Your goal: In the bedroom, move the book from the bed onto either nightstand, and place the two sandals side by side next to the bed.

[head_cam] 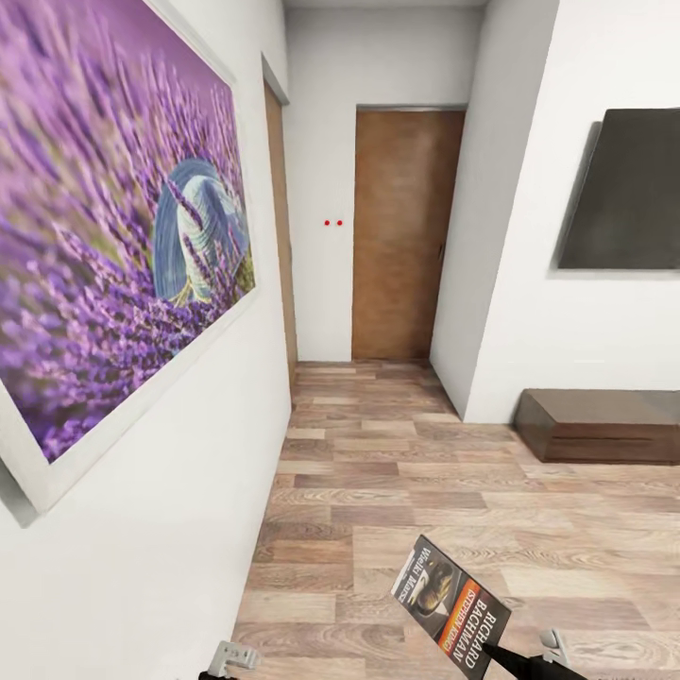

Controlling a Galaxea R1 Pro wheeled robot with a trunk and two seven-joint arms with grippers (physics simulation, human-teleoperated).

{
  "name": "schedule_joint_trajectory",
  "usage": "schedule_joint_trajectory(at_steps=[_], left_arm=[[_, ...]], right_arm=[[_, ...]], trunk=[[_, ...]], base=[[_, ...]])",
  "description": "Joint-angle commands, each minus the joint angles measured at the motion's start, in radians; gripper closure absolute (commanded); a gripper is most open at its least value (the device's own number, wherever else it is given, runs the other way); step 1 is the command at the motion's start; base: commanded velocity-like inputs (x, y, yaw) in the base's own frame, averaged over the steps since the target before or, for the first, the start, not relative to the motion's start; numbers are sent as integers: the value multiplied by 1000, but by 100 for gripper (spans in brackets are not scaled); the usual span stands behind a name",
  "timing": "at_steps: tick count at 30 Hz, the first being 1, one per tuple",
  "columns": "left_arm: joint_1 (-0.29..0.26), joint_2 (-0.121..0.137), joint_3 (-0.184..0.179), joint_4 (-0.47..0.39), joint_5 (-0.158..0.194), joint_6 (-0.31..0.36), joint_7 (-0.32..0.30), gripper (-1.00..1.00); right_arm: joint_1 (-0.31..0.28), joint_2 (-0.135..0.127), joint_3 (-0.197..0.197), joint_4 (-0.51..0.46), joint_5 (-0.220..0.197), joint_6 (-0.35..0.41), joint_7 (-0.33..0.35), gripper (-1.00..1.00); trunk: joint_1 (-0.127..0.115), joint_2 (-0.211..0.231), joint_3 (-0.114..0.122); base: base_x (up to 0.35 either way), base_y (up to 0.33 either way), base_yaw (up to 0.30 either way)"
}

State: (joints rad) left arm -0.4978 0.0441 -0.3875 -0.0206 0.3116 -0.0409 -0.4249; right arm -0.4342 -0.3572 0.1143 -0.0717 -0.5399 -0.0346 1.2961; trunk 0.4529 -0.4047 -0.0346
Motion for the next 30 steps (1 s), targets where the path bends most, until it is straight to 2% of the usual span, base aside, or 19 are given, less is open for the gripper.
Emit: schedule_joint_trajectory(at_steps=[1, 16, 20, 30], left_arm=[[-1, 0, -9, 1, 7, -5, -3, -100], [-1, 0, -9, 1, 7, -4, -3, -100], [-1, 0, -9, 1, 7, -4, -3, -100], [-1, 0, -10, 1, 7, -5, -3, -100]], right_arm=[[-1, 0, 5, 0, -8, -4, 2, 100], [-1, 0, 6, 0, -8, -6, 1, 100], [-1, 0, 6, 0, -8, -7, 1, 100], [-1, 0, 6, 0, -8, -7, 0, 100]], trunk=[[1, -2, -2], [1, -2, -2], [1, -2, -2], [1, -2, -2]], base=[[89, 0, -263], [10, 0, -267], [170, 0, -64], [317, 0, -6]])
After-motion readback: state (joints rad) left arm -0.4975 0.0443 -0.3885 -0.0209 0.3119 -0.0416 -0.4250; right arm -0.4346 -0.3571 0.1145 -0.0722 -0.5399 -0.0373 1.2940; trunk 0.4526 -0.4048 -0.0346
